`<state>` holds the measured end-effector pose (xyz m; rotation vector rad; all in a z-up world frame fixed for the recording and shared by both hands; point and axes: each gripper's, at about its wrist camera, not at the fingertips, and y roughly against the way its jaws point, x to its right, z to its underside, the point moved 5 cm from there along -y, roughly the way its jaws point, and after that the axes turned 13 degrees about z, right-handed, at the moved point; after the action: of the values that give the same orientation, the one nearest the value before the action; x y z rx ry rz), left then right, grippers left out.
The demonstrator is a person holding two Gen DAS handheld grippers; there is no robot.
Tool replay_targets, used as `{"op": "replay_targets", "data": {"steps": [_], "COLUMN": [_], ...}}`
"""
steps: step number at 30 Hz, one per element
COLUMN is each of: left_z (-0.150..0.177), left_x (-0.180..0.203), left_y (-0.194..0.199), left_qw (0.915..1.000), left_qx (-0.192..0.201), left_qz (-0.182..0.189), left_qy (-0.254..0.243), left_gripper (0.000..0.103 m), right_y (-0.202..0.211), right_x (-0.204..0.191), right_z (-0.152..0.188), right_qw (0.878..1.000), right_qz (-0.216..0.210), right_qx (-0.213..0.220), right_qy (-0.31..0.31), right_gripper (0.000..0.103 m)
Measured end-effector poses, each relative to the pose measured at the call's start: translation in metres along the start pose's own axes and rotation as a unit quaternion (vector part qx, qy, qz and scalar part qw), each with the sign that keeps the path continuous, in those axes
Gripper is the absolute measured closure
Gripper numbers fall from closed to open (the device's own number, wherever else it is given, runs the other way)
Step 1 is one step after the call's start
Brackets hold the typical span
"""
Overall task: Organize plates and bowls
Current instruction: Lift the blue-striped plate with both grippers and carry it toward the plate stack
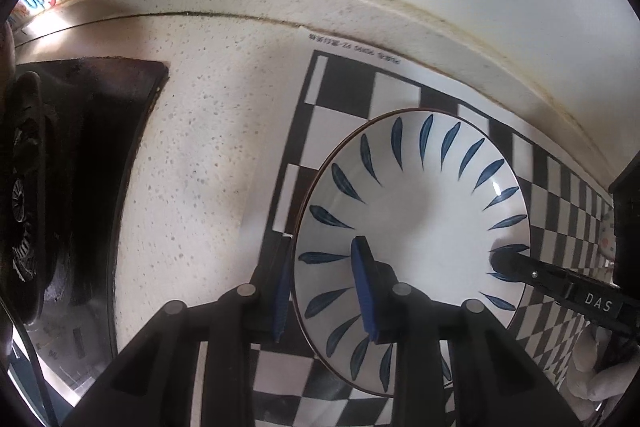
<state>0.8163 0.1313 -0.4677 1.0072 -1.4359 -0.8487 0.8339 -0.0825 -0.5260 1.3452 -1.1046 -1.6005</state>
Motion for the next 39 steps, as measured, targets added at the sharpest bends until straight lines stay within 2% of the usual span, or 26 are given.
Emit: {"op": "replay_targets", "data": {"steps": [10, 21, 28, 39], "left_z": [0.021, 0.053, 0.084, 0.143], "left_x": [0.033, 0.103, 0.144, 0.189], "left_y": [0.029, 0.078, 0.093, 0.099], "left_qw": [0.9994, 0.9954, 0.9917, 0.9865], "left_qx": [0.020, 0.042, 0.046, 0.038], "left_qz": [0.009, 0.028, 0.036, 0.050], "left_qy": [-0.026, -0.081, -0.115, -0.152], "left_gripper": [0.077, 0.077, 0.077, 0.077], "right_y": [0.047, 0.119, 0.164, 0.192], "right_x": [0.006, 0.045, 0.079, 0.132], "right_z": [0.022, 0.069, 0.115, 0.195], "right_qw": [0.999, 0.997, 0.994, 0.991], "right_qz": [-0.001, -0.021, -0.020, -0.027], "right_qx": [0.033, 0.077, 0.106, 0.123], "right_qy": [0.009, -0.010, -0.025, -0.054], "right_gripper": [0.090, 0.090, 0.090, 0.090]}}
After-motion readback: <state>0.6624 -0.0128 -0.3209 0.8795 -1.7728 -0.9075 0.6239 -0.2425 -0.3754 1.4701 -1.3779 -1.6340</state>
